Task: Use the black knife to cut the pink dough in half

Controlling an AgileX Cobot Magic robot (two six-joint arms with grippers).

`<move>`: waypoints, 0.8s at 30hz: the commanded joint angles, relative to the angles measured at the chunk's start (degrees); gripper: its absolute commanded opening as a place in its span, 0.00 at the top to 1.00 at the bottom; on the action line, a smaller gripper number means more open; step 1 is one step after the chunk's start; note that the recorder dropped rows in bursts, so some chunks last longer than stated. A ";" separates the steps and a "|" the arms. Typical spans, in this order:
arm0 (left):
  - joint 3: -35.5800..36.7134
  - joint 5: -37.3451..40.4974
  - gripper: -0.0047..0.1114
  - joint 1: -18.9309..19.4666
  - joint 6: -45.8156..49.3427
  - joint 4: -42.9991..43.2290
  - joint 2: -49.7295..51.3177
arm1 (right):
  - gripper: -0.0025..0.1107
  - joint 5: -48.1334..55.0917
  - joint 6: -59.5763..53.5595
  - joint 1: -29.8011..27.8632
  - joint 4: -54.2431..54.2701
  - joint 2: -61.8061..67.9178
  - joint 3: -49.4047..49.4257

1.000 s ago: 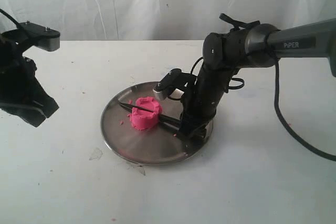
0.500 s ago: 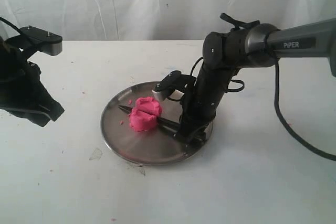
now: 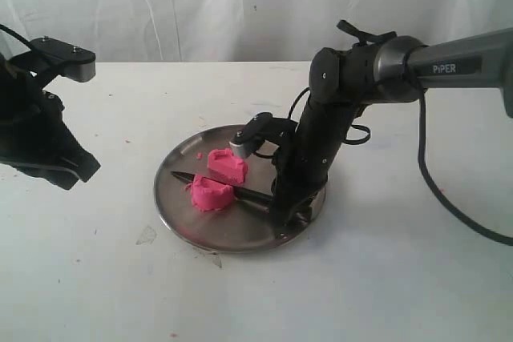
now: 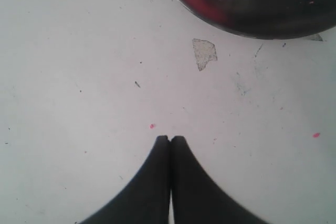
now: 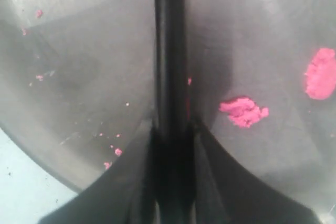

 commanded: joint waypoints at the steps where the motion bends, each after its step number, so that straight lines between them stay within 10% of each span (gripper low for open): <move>1: 0.47 0.50 0.96 0.06 -0.40 -0.60 -0.58 | 0.98 -0.70 -0.10 -0.03 0.02 0.04 0.04; 24: 0.47 0.17 0.96 0.06 -0.40 -0.82 -0.58 | 0.98 -7.06 8.69 -0.15 -6.63 -2.07 0.04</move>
